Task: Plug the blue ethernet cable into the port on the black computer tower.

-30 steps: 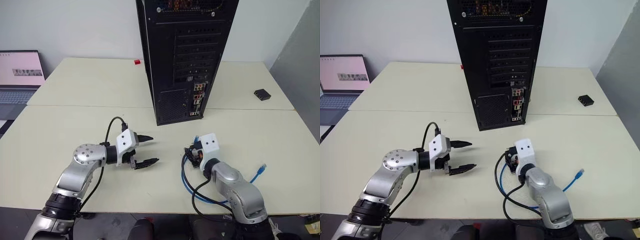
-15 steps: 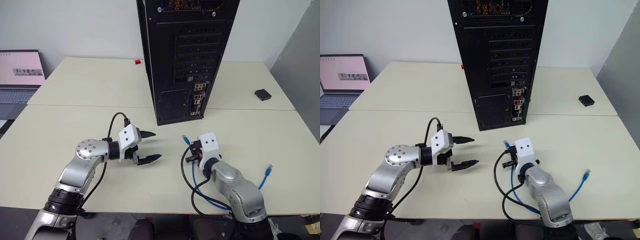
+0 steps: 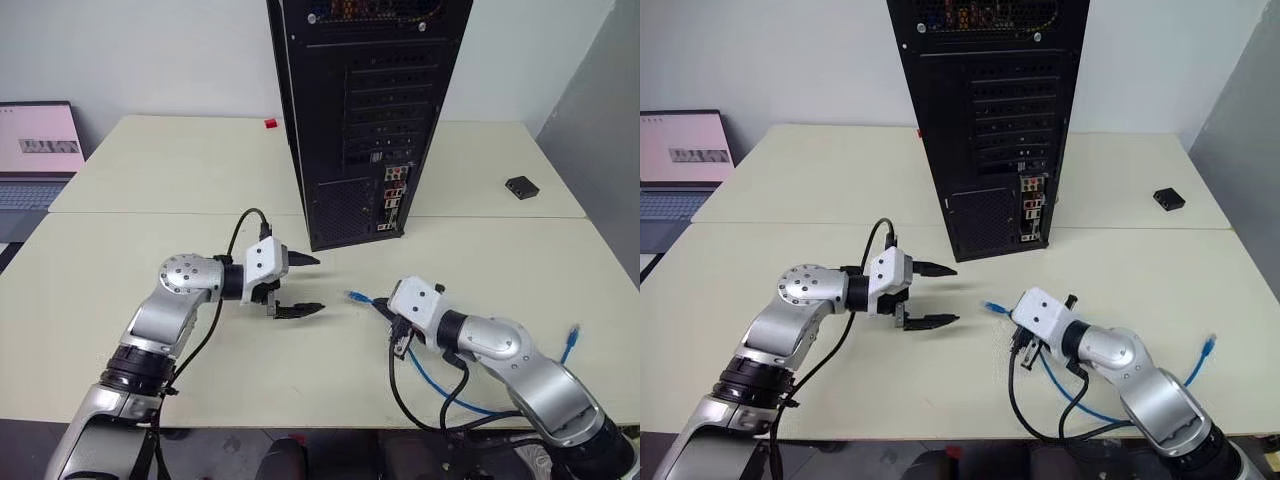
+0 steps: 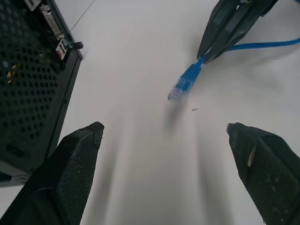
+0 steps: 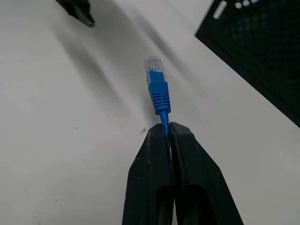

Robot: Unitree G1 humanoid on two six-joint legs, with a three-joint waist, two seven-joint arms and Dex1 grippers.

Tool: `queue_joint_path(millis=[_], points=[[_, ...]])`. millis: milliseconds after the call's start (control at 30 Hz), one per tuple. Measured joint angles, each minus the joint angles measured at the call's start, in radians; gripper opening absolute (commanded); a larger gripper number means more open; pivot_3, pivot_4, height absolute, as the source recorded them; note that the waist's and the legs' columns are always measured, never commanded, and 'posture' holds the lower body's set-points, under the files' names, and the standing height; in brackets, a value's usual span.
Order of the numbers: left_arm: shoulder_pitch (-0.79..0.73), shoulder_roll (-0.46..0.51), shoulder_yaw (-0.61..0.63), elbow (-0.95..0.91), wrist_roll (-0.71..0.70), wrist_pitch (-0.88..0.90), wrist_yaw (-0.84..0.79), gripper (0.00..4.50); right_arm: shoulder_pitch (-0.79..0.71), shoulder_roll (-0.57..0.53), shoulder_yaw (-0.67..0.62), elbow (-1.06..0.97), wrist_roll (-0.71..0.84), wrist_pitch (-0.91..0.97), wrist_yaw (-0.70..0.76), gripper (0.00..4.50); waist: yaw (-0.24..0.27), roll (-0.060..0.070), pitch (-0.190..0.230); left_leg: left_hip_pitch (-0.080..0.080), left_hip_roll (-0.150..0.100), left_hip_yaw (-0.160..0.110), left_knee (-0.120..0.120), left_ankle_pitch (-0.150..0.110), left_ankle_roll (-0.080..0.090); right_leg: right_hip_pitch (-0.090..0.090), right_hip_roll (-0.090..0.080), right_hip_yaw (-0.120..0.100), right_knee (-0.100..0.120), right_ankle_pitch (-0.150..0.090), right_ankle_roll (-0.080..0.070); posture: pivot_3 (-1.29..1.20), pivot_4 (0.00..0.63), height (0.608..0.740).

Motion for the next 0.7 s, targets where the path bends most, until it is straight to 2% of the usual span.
queue_joint_path(millis=[367, 500, 700], points=[[-0.01, -0.04, -0.042, 0.057, 0.024, -0.105, -0.06, 4.5, -0.043, 0.025, -0.001, -0.019, 0.011, 0.007, 0.052, 0.02, 0.001, 0.0, 0.0, 0.0, 0.0, -0.001, 0.0, 0.0, 0.0, 0.0, 0.0, -0.001, 0.0, 0.0, 0.0, 0.0, 0.15, 0.74], [-0.011, -0.053, -0.042, 0.085, 0.024, -0.107, -0.074, 3.88, -0.043, 0.028, -0.001, -0.028, 0.011, 0.015, 0.06, 0.0, 0.002, 0.0, 0.0, 0.0, 0.0, -0.001, 0.0, 0.0, 0.0, 0.0, 0.0, -0.001, 0.0, 0.0, 0.0, 0.0, 0.15, 0.74], [-0.037, -0.07, -0.042, 0.152, 0.024, -0.107, -0.104, 2.69, -0.046, 0.032, -0.001, -0.035, 0.011, 0.027, 0.063, 0.0, 0.004, 0.0, 0.0, 0.0, 0.0, -0.002, 0.0, 0.0, 0.0, 0.0, 0.0, -0.001, 0.001, 0.0, 0.0, 0.0, 0.15, 0.74]])
